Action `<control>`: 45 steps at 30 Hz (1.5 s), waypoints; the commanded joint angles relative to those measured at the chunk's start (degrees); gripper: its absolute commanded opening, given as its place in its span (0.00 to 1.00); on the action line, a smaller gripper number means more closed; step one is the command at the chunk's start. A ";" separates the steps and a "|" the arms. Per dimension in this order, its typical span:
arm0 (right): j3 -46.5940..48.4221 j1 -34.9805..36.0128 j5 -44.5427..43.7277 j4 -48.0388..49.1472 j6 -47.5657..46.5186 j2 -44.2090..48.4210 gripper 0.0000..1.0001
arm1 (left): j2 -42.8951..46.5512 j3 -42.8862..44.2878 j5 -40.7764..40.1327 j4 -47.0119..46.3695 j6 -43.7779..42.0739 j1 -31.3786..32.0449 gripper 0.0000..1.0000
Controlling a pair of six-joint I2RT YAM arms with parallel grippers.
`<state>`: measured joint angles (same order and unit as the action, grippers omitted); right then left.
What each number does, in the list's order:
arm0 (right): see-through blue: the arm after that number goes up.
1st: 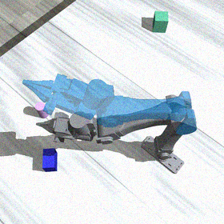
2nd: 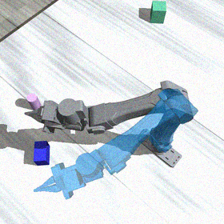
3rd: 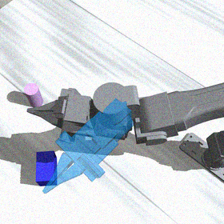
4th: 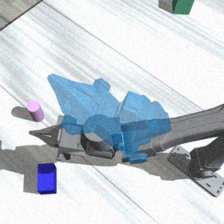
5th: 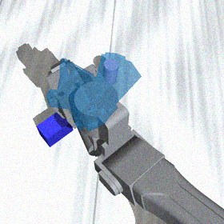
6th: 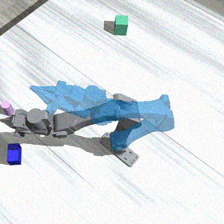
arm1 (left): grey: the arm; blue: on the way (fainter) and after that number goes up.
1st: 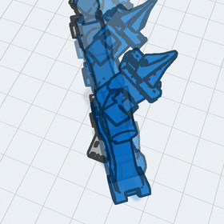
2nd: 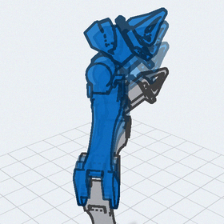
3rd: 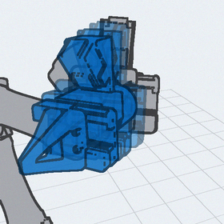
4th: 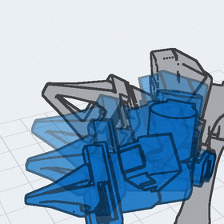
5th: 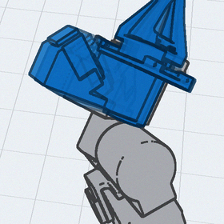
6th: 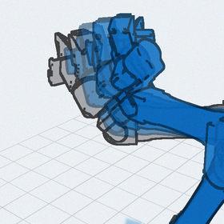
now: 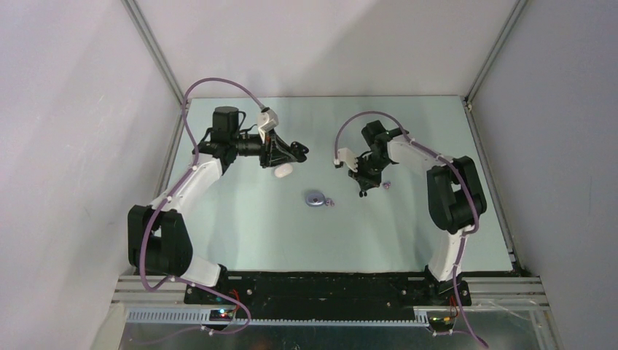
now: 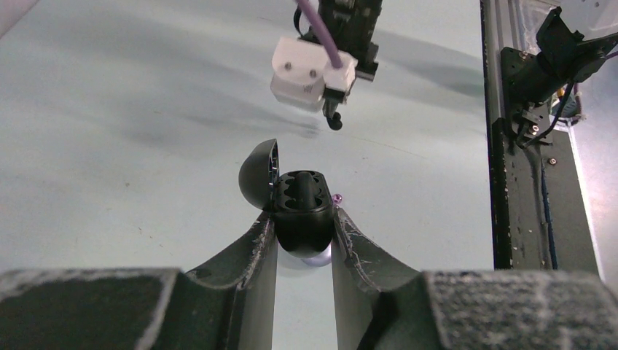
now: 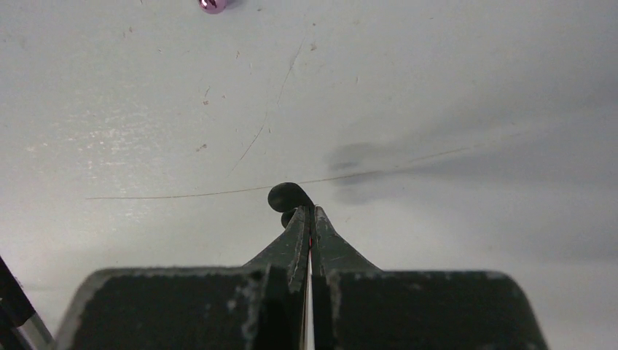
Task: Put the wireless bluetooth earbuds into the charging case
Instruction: Pick up the earbud from the center of the board, then place the earbud in the charging case.
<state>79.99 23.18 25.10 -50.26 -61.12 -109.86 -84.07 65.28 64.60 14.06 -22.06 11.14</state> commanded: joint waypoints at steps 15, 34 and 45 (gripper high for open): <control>-0.32 3.13 -3.69 22.32 25.58 24.29 0.00 | 0.21 -2.59 -2.30 -18.41 11.32 1.85 0.00; 0.61 14.17 -10.53 41.99 42.04 29.47 0.00 | -2.11 -5.71 0.64 -45.41 35.63 2.86 0.00; 0.18 15.06 -11.21 46.50 42.15 27.58 0.00 | -4.42 -7.18 3.00 -61.95 50.25 1.85 0.00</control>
<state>78.94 37.69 14.63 -8.23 -19.51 -81.73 -87.88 58.48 66.26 -38.85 21.54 13.45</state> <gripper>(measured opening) 0.007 0.318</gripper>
